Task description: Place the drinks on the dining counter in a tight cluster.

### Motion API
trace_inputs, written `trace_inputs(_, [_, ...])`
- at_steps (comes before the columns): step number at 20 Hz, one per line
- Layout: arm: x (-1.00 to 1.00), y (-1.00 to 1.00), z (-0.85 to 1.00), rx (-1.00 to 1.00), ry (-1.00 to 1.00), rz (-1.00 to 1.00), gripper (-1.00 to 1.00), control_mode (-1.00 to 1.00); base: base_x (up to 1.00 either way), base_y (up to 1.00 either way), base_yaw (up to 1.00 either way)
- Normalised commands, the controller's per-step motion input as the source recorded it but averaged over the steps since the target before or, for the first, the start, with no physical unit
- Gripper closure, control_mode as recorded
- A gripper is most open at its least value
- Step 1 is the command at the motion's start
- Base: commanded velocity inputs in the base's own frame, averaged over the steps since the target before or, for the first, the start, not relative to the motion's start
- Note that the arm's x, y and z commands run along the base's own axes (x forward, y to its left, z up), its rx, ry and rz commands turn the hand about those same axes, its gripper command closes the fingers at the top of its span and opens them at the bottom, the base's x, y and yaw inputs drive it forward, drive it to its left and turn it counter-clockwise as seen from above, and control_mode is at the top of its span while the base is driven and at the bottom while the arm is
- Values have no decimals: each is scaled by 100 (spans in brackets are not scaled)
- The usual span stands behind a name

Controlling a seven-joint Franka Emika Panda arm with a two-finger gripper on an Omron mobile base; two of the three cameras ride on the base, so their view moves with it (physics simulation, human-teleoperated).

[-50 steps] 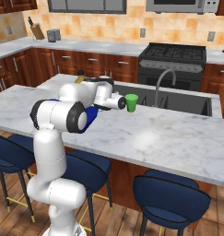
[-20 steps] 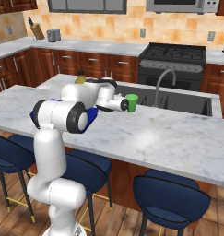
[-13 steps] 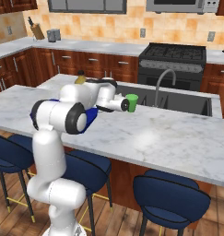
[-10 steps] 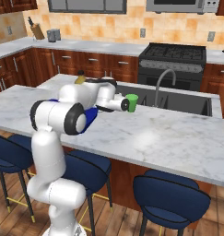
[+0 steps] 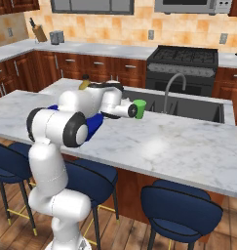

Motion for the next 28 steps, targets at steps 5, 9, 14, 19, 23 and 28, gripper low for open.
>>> trace_inputs(5, [-26, -9, 14, 0, 0, -5, -100, -100, 0, 0, 0])
trace_inputs(9, [-24, -7, 26, 0, 0, -5, -100, -100, 0, 0, 0])
trace_inputs(14, [-27, -7, 34, 0, 9, -7, -100, -100, 0, 0, 0])
trace_inputs(19, [-37, -9, 28, -1, 11, -10, -100, -100, 0, 0, 0])
trace_inputs(23, [-48, -13, 19, 0, 3, -9, -100, -100, 0, 0, 0])
trace_inputs(28, [-50, -12, 23, 0, 3, -10, -100, -100, 0, 0, 0])
